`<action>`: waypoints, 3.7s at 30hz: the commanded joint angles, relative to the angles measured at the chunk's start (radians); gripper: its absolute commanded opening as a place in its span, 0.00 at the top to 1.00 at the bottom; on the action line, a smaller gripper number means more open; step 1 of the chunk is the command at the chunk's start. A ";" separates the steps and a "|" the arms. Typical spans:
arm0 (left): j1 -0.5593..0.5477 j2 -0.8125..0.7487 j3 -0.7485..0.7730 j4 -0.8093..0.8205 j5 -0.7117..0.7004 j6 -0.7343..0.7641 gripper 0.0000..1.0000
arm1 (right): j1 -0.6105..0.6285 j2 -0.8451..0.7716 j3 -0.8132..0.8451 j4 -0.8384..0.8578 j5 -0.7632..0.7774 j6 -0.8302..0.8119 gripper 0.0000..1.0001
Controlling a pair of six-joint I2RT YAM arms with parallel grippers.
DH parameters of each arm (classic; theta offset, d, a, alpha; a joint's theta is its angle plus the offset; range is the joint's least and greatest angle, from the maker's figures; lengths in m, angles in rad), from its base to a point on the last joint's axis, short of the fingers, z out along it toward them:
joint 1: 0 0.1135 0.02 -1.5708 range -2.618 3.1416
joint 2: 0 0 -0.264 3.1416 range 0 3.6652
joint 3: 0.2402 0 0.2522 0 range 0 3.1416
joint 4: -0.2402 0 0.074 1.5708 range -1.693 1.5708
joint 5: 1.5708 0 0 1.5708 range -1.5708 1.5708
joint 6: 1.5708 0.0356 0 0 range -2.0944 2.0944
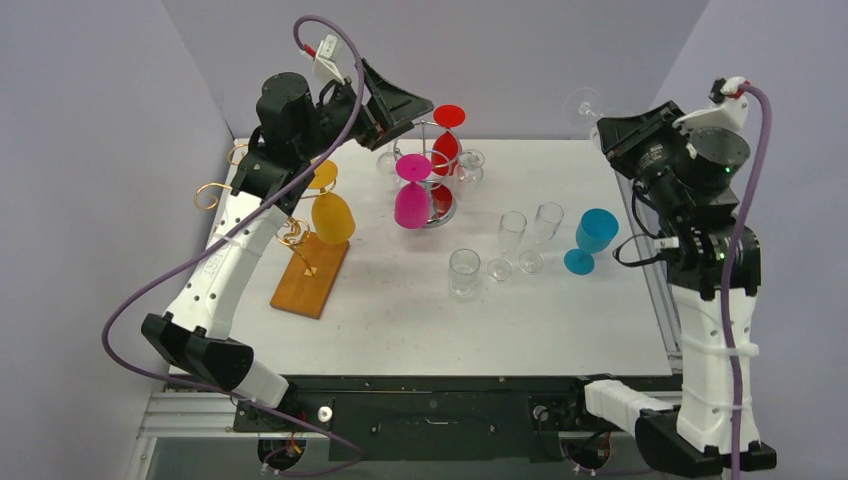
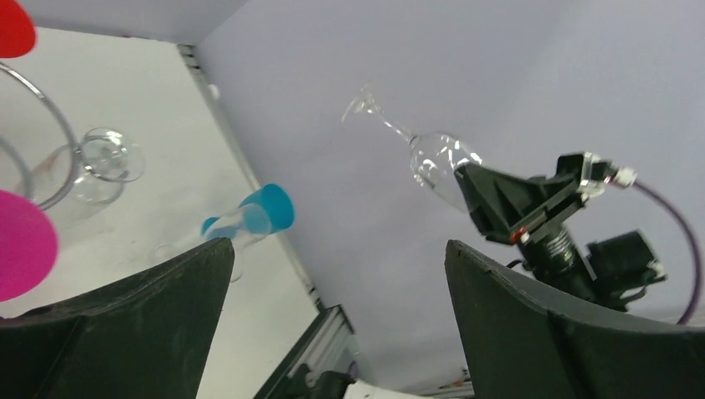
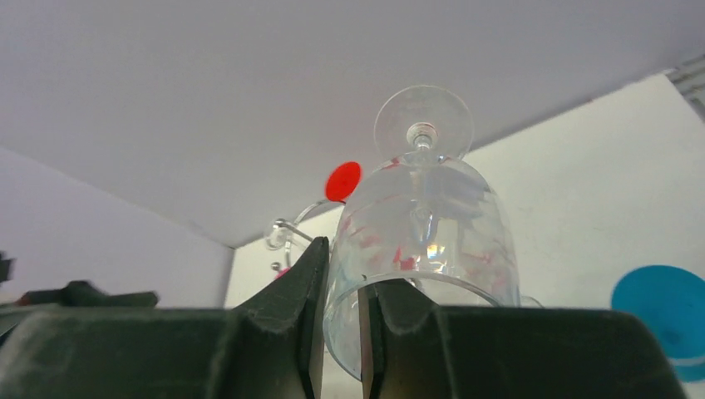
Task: Take the wine glass off the wine glass rack
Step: Place the wine glass at the center of the board, then pick up the wine glass from the wine rack.
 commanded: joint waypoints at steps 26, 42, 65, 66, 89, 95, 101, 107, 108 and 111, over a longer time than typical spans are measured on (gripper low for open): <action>-0.108 -0.181 -0.079 -0.448 -0.271 0.574 0.04 | -0.112 0.802 0.517 -0.448 0.081 -0.218 1.00; -0.107 -0.178 -0.099 -0.441 -0.264 0.570 0.04 | -0.112 0.943 0.459 -0.443 0.046 -0.235 1.00; -0.106 -0.180 -0.121 -0.433 -0.258 0.561 0.04 | -0.115 1.009 0.371 -0.413 0.027 -0.246 1.00; -0.106 -0.181 -0.122 -0.433 -0.258 0.561 0.04 | -0.115 1.008 0.372 -0.412 0.028 -0.245 1.00; -0.106 -0.202 -0.145 -0.425 -0.255 0.552 0.04 | -0.115 0.988 0.414 -0.434 0.030 -0.237 0.71; -0.106 -0.205 -0.151 -0.415 -0.257 0.545 0.04 | -0.115 0.974 0.460 -0.445 0.034 -0.229 0.68; -0.106 -0.207 -0.154 -0.409 -0.258 0.538 0.04 | -0.115 0.974 0.492 -0.448 0.029 -0.220 0.66; -0.106 -0.204 -0.154 -0.413 -0.269 0.536 0.04 | -0.114 0.959 0.495 -0.443 0.028 -0.214 0.65; -0.106 -0.204 -0.154 -0.412 -0.271 0.534 0.04 | -0.114 0.954 0.496 -0.443 0.027 -0.213 0.65; -0.106 -0.202 -0.151 -0.411 -0.284 0.529 0.04 | -0.114 0.927 0.501 -0.443 0.030 -0.211 0.64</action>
